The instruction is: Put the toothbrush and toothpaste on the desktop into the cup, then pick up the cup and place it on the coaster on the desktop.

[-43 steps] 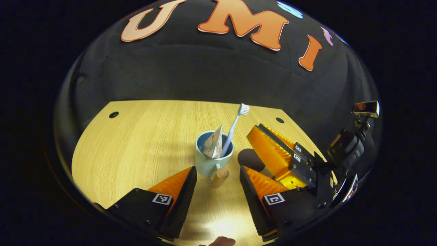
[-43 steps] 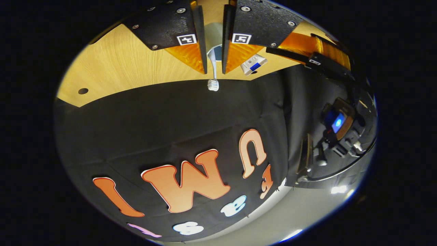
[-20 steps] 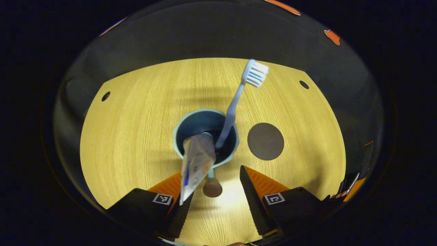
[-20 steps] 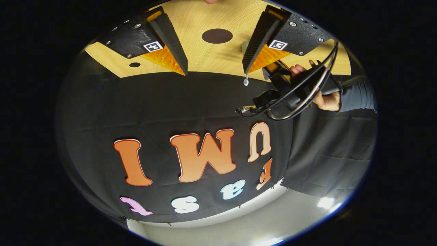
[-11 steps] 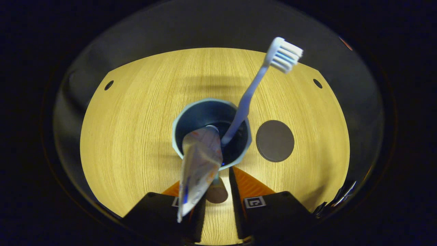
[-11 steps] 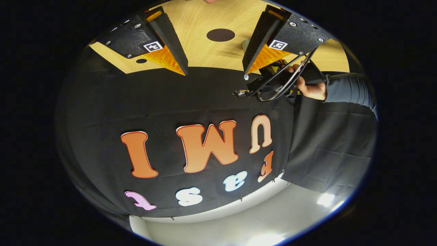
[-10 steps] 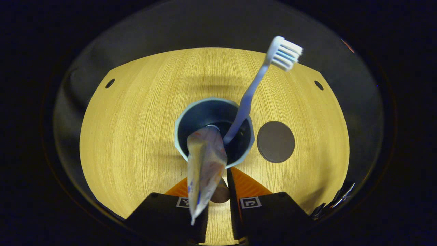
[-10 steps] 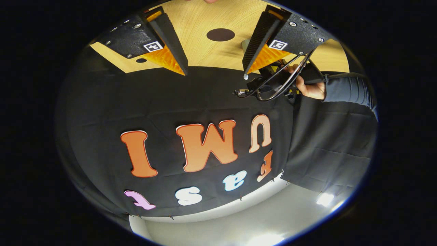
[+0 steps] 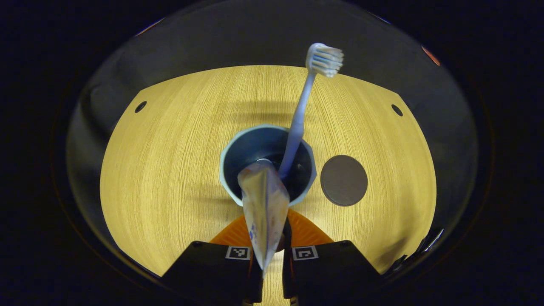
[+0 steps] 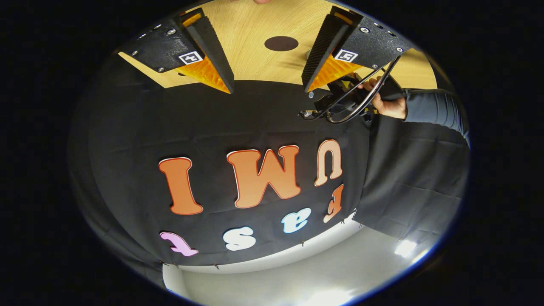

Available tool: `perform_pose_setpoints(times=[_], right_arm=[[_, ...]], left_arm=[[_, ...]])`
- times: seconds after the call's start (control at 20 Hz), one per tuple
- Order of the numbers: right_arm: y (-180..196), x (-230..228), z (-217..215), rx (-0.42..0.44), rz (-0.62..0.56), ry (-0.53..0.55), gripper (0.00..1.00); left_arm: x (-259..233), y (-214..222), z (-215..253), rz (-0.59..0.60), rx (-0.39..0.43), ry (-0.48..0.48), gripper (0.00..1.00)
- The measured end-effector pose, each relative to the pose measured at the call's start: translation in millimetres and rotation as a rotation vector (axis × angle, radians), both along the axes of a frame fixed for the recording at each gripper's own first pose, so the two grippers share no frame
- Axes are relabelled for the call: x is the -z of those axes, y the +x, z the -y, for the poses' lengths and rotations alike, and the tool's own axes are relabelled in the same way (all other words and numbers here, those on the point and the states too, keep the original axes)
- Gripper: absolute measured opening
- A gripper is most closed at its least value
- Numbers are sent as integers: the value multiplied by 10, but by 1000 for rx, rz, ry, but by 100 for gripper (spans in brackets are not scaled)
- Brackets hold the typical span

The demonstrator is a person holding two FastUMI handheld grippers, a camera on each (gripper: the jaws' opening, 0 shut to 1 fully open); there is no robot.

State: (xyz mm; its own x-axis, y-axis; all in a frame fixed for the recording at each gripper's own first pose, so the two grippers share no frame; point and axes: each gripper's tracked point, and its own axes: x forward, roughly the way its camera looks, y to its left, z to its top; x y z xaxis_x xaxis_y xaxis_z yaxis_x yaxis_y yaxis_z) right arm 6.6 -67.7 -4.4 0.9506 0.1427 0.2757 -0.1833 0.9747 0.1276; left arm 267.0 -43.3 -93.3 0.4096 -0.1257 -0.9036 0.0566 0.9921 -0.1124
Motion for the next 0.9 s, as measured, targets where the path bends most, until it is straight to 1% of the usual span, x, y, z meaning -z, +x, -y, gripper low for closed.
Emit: perform_pose_setpoints(times=[0.1,0.25,0.4,0.55,0.7,0.75,0.8,0.85,0.9], right_arm=[[-21,16,55,11,-5,6,96],[-53,29,109,25,-14,4,96],[-93,34,148,35,-19,3,96],[-169,37,194,51,-27,-6,96],[-257,38,300,85,-35,-34,96],[-284,-21,324,95,-33,-38,96],[-297,-39,351,105,-38,-38,96],[-299,-78,348,111,-40,-36,96],[-302,-96,368,121,-44,-33,96]], left_arm=[[41,21,-42,15,9,-9,22],[-32,103,-47,50,32,-6,22],[-106,217,8,78,65,-15,20],[-128,401,98,96,109,-10,22],[-125,631,223,100,153,-15,22],[-82,545,136,99,166,-15,21],[-86,564,15,98,177,-17,22],[-128,591,173,97,188,-15,22],[-217,635,134,94,195,-14,21]])
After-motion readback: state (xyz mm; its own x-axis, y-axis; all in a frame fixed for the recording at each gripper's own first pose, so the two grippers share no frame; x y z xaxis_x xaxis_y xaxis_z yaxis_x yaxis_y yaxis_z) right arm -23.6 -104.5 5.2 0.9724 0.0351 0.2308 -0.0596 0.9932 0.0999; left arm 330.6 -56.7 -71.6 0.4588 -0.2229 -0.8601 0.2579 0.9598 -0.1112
